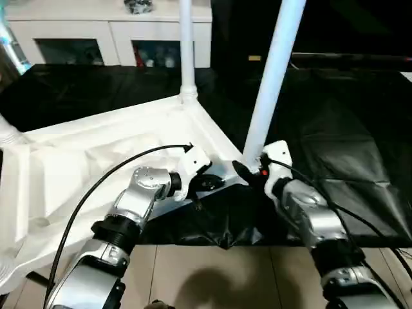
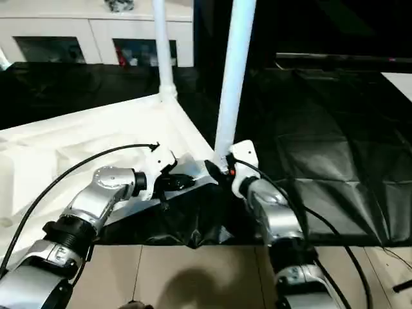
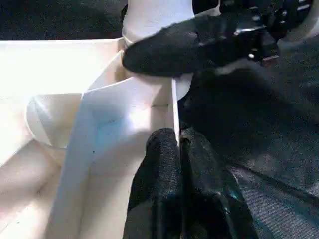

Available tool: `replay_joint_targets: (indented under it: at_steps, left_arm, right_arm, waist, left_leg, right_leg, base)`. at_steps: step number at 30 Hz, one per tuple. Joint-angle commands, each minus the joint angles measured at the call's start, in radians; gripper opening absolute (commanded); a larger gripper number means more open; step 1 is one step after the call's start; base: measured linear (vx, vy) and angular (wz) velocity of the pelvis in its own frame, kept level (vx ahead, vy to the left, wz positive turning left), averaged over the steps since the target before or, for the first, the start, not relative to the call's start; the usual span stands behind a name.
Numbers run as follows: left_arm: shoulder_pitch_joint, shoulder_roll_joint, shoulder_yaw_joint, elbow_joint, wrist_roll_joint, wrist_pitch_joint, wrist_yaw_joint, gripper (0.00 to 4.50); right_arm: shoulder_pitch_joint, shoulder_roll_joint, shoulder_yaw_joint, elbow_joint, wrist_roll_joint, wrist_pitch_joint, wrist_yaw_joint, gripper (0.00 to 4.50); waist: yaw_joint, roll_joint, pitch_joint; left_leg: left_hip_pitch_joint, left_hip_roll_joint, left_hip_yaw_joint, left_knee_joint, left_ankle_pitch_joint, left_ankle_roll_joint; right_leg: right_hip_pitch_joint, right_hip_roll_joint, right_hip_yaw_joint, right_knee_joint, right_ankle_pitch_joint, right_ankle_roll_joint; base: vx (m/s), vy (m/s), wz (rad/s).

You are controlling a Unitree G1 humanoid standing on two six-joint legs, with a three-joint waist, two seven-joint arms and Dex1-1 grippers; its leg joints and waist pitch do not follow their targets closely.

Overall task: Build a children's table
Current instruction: Rotate leg to tighten

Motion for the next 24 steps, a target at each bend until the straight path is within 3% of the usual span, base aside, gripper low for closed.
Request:
replay_joint_targets:
  at_steps: [1,4,5,9,16,24]
  left_arm:
    - [-0.010,-0.029,-0.039,-0.061,-0.016,-0.048,-0.051,0.00]
    - [-0.005,-0.014,-0.049,-0.067,-0.011,-0.054,-0.078,0.00]
    - [-0.005,-0.012,-0.049,-0.067,-0.012,-0.054,-0.082,0.00]
    - [-0.001,0.025,-0.061,-0.080,-0.029,-0.059,-0.167,0.00]
    - [-0.001,0.086,-0.079,-0.083,-0.035,-0.061,-0.267,0.00]
    - [-0.003,0.126,-0.083,-0.073,-0.036,-0.064,-0.318,0.00]
  right_arm:
    - [0.015,-0.006,0.048,-0.051,0.024,0.020,0.095,3.75]
    - [0.035,-0.054,0.074,-0.094,0.020,0.022,0.163,3.93]
    - [0.037,-0.060,0.078,-0.098,0.020,0.021,0.173,4.17]
    - [0.069,-0.149,0.124,-0.165,0.030,0.023,0.326,4.17]
    - [0.087,-0.225,0.166,-0.207,0.038,0.046,0.484,4.17]
    - [0.079,-0.252,0.174,-0.201,0.043,0.056,0.524,3.64]
  waist:
    - [0.000,0.000,-0.078]
    - [0.004,-0.001,-0.077]
    - [0.007,-0.001,-0.076]
    - [0.017,0.000,-0.074]
    - [0.017,-0.003,-0.073]
    - [0.017,-0.002,-0.074]
  left_leg:
    - [0.029,0.025,-0.015,-0.067,-0.195,0.037]
    - [0.029,0.025,-0.014,-0.066,-0.199,0.046]
    - [0.030,0.026,-0.014,-0.066,-0.207,0.044]
    - [0.033,0.030,-0.015,-0.068,-0.234,0.035]
    - [0.030,0.030,-0.015,-0.069,-0.244,0.035]
    - [0.030,0.029,-0.015,-0.068,-0.236,0.031]
  right_leg:
    - [0.051,-0.048,0.040,-0.068,-0.011,-0.238]
    - [0.051,-0.051,0.039,-0.070,-0.019,-0.241]
    - [0.051,-0.051,0.039,-0.072,-0.042,-0.238]
    - [0.049,-0.052,0.040,-0.077,-0.092,-0.225]
    - [0.047,-0.053,0.039,-0.076,-0.120,-0.234]
    - [0.046,-0.052,0.039,-0.074,-0.113,-0.240]
  base:
    - [0.000,0.000,0.00]
    - [0.000,0.000,0.00]
    - [0.000,0.000,0.00]
    - [0.000,0.000,0.00]
    - [0.000,0.000,0.00]
    - [0.000,0.000,0.00]
